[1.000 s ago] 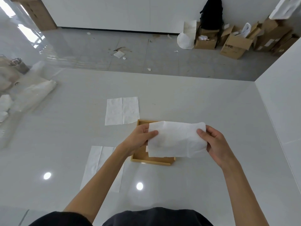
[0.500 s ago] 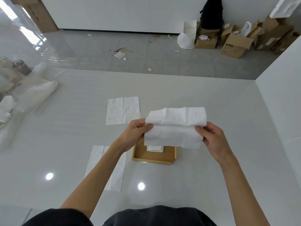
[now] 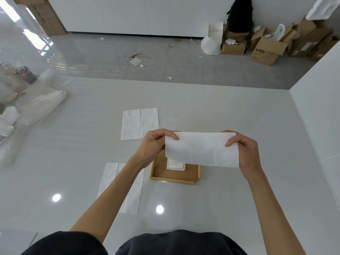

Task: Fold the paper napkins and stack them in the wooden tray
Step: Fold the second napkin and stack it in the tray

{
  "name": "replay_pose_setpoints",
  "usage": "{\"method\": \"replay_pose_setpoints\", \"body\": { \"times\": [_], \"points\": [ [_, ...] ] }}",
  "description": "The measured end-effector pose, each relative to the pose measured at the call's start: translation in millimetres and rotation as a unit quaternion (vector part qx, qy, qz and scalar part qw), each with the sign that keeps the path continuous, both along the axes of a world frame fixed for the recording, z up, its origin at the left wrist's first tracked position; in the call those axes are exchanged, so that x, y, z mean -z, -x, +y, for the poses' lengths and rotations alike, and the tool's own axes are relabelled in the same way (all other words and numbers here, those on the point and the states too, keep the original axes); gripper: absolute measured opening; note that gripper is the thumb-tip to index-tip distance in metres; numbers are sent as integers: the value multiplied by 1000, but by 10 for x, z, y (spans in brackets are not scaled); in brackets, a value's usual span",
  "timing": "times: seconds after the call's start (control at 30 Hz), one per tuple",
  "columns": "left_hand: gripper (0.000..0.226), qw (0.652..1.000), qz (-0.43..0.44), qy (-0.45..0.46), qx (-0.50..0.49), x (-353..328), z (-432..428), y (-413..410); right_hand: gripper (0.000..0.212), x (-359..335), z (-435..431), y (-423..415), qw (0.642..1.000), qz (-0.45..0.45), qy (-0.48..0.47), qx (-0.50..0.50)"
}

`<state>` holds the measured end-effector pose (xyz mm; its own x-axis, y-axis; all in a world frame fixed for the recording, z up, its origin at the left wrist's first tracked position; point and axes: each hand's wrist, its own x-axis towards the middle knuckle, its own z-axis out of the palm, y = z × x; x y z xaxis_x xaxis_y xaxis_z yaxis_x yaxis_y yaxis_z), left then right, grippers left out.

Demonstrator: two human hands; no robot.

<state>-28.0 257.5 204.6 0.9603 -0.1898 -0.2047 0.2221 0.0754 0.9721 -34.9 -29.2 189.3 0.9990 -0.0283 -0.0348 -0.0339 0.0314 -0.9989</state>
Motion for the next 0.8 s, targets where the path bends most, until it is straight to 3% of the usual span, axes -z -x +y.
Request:
{"method": "replay_pose_setpoints", "body": {
  "times": [0.2,0.47,0.6,0.8],
  "points": [
    [24,996,21,75,-38,6,29,-35,56,-7,-81,5,1000,-20,1,0],
    [27,995,35,51,-77,4,33,-54,30,-41,-14,7,997,67,-25,23],
    [25,996,39,32,-79,15,45,-42,38,23,-25,2,981,139,-132,8],
    [23,995,53,34,-79,81,79,-11,15,39,153,34,994,102,11,38]
  ]
}}
